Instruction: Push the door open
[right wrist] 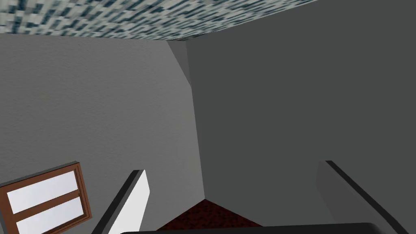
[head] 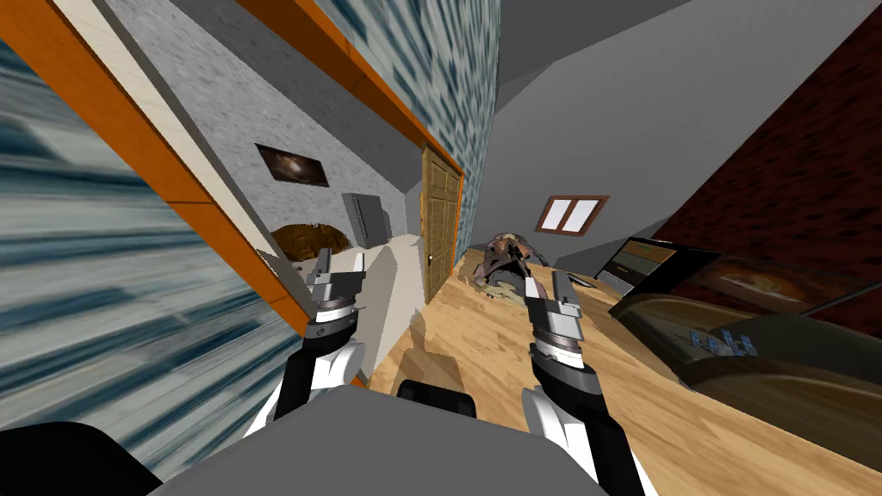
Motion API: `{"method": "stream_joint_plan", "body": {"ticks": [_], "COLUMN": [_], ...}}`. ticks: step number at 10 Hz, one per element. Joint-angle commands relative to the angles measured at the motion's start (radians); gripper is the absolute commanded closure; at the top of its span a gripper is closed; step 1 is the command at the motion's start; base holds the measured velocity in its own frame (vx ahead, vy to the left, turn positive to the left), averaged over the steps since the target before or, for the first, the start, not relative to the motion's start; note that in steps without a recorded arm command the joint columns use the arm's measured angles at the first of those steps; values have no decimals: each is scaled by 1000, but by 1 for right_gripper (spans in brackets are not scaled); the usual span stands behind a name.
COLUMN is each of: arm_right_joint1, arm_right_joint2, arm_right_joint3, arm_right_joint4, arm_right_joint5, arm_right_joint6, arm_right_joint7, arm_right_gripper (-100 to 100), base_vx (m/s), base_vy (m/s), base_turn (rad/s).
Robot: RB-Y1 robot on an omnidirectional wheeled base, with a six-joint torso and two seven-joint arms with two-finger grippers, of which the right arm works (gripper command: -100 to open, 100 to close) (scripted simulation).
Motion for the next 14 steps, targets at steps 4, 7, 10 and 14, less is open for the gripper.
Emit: {"method": "stream_joint_plan", "body": {"ticks": [4, 7, 10, 14], "arm_right_joint1": [-37, -64, -90, -134], "arm_right_joint2": [-18, -30, -39, -54], "arm_right_joint3": [63, 109, 153, 228], "arm_right_joint4": [82, 142, 200, 297], "arm_right_joint5": [-4, -8, -11, -16], "arm_right_joint6": [-18, -30, -42, -63], "arm_right_joint7": [-15, -26, -36, -54], "arm_right_gripper": [-100, -100, -100, -100], "base_vx": [176, 154, 145, 145], "base_vy": [-9, 4, -4, -15], "base_turn": [3, 2, 4, 3]}}
